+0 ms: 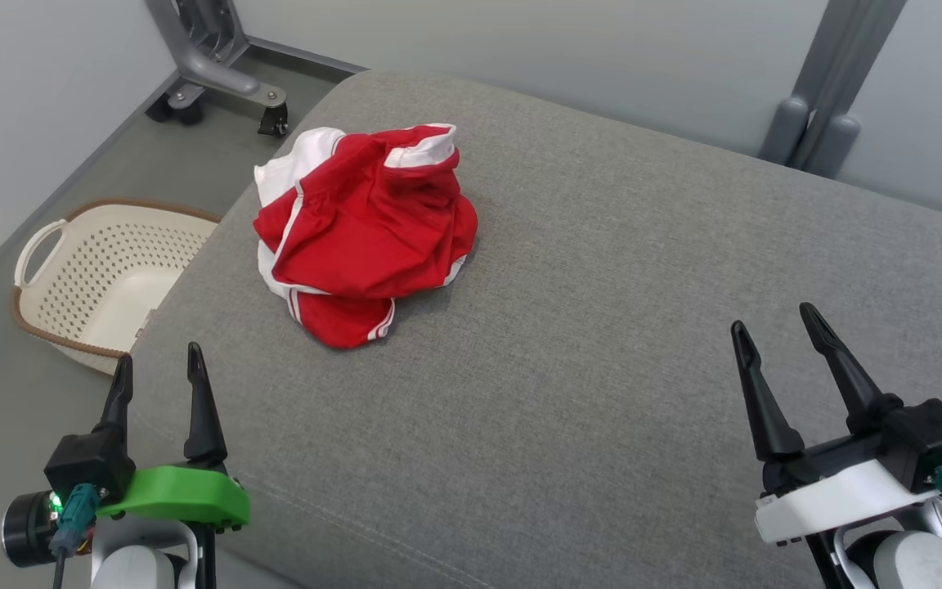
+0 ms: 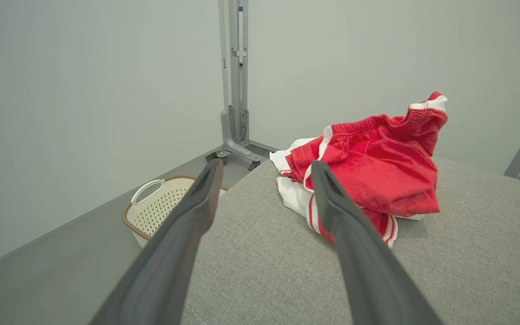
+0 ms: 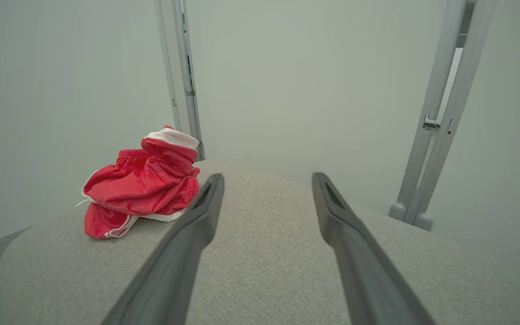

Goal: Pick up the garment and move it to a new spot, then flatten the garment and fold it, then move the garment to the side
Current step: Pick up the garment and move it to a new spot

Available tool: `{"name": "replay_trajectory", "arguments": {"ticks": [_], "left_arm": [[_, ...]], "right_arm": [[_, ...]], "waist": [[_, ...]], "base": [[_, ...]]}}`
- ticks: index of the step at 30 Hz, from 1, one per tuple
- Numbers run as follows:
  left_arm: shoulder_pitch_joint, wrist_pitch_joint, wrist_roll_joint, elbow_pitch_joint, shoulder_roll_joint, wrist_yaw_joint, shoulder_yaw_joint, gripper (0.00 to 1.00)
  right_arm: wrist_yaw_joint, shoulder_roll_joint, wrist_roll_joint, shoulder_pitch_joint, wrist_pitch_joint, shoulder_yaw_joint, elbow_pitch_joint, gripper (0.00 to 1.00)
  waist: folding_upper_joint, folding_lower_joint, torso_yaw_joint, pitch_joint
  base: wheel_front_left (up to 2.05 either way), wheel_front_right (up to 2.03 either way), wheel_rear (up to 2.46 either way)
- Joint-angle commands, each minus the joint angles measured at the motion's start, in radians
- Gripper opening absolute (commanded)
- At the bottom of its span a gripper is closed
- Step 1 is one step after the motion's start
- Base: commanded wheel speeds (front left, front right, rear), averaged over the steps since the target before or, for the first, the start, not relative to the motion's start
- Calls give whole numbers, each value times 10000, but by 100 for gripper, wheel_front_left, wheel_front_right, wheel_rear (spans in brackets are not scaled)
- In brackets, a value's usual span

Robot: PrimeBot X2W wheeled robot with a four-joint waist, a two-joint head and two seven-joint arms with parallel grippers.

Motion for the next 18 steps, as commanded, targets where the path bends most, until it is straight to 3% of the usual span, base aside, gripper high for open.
{"name": "replay_trajectory", "arguments": {"ticks": [1, 11, 18], "left_arm": [[77, -4, -46, -66, -25, 19, 36, 100], [-956, -4, -266, 267, -63, -146, -134, 100], [-3178, 767, -792, 2262, 24, -475, -414, 100]], "right_arm": [[1, -63, 67, -145, 36, 22, -57, 100], [1, -397, 127, -569, 350, 107, -450, 100], [1, -1048, 190, -1261, 755, 224, -1081, 100]], "waist": [[0, 0, 156, 137], [0, 0, -263, 1146], [0, 0, -861, 2745]], "base": [[0, 0, 0], [0, 0, 0], [0, 0, 0]]}}
